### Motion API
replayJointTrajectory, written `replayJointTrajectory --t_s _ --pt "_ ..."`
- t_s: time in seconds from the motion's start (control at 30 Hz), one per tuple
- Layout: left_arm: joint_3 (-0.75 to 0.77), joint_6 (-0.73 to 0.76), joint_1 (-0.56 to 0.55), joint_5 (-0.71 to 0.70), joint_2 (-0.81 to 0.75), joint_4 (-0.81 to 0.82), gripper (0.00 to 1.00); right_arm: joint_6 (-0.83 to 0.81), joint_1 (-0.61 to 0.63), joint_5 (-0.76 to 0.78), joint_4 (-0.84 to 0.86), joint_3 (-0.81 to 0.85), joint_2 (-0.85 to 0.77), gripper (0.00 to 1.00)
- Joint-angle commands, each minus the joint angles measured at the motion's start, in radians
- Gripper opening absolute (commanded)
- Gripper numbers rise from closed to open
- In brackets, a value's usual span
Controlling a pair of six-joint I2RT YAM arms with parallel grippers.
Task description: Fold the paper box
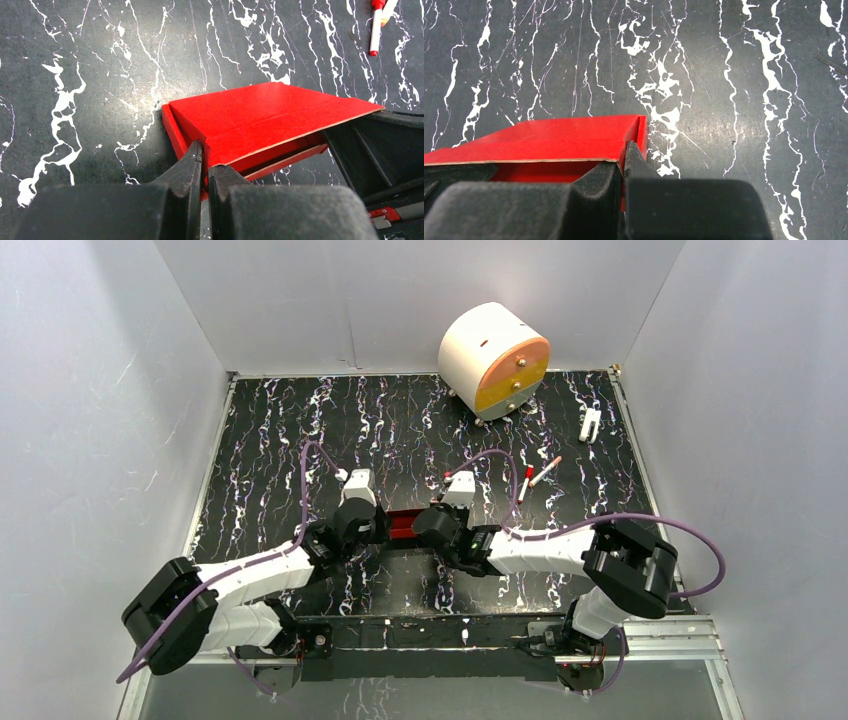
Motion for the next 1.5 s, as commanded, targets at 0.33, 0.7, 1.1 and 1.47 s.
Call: replayJointTrajectory --t_s 0.33,0.7,1.1,1.47 --pt "-0.122 -0.001 -0.162 -0.170 0.015 0.049 0.00 -0.036 0.033 -0.159 0.009 -0.111 -0.136 0.34" --pt "-0.145 0.005 -0.191 -0.270 0.052 0.102 0.00 -0.118 0.033 -0.234 -0.026 -0.197 -0.433 0.58" --pt "-0.127 0.042 -0.211 -0.293 0.078 0.126 0.00 -0.156 0.009 -0.203 -0.113 -0.052 -0.367 0.64" --pt "-0.129 0.091 -0.237 -0.302 0.093 0.144 0.00 -0.206 0.003 -0.357 -0.071 -0.062 -0.214 0.51"
